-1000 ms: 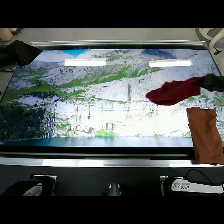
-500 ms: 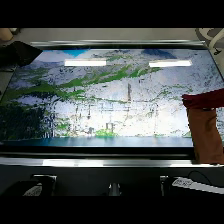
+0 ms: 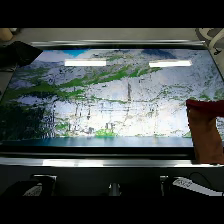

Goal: Fold the shirts.

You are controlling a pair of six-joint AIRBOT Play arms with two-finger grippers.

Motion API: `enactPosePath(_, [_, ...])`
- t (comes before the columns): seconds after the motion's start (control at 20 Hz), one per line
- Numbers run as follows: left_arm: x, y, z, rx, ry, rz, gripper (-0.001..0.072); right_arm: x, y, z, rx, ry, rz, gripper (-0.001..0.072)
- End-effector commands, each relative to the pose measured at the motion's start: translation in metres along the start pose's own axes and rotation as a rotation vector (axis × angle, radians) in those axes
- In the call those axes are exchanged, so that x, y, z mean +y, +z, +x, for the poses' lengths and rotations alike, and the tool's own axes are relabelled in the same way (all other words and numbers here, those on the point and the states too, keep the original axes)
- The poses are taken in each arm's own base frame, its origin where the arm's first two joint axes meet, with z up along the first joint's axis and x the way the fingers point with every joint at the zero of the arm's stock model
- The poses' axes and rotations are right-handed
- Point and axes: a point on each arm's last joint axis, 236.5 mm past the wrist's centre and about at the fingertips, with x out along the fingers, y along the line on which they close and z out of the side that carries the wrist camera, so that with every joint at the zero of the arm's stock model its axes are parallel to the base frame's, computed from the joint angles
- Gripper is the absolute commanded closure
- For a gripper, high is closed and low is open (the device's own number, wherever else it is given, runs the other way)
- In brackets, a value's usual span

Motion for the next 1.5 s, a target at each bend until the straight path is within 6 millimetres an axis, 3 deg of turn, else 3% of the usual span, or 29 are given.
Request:
enactPosePath(0.0, [-0.004,0.000,0.000,-0.001,-0.008,0.005,0.0679,-0.057,-0.074,-0.017,0.276,-0.275,0.063,0.0694])
enactPosePath(0.25, [-0.013,-0.004,0.003,0.009,-0.028,0.014,0.0679,-0.069,-0.136,0.037,0.408,-0.221,0.105,0.0694])
enactPosePath(0.4, [-0.014,-0.004,0.003,0.009,-0.031,0.012,0.0679,-0.084,-0.164,0.057,0.463,-0.245,0.117,0.0694])
enactPosePath(0.55, [-0.013,-0.003,0.003,0.008,-0.031,0.011,0.0679,-0.092,-0.181,0.065,0.498,-0.268,0.122,0.0693])
enactPosePath(1.1, [-0.013,0.002,0.003,-0.014,-0.029,-0.008,0.0679,-0.088,-0.211,0.062,0.602,-0.267,0.195,0.0679])
enactPosePath(1.15, [-0.013,0.002,0.003,-0.016,-0.029,-0.008,0.0679,-0.091,-0.213,0.060,0.612,-0.279,0.187,0.0519])
enactPosePath(1.2, [-0.013,0.002,0.003,-0.016,-0.029,-0.008,0.0679,-0.094,-0.212,0.059,0.618,-0.279,0.137,0.0190])
enactPosePath(1.25, [-0.013,0.002,0.003,-0.016,-0.029,-0.008,0.0679,-0.098,-0.210,0.056,0.621,-0.282,0.076,0.0008])
enactPosePath(1.35, [-0.012,0.003,0.004,-0.017,-0.027,-0.008,0.0680,-0.108,-0.186,0.045,0.561,-0.338,0.037,0.0013])
enactPosePath(1.45, [-0.009,0.002,0.007,-0.011,-0.022,-0.008,0.0681,-0.106,-0.109,0.030,0.317,-0.366,-0.049,0.0013])
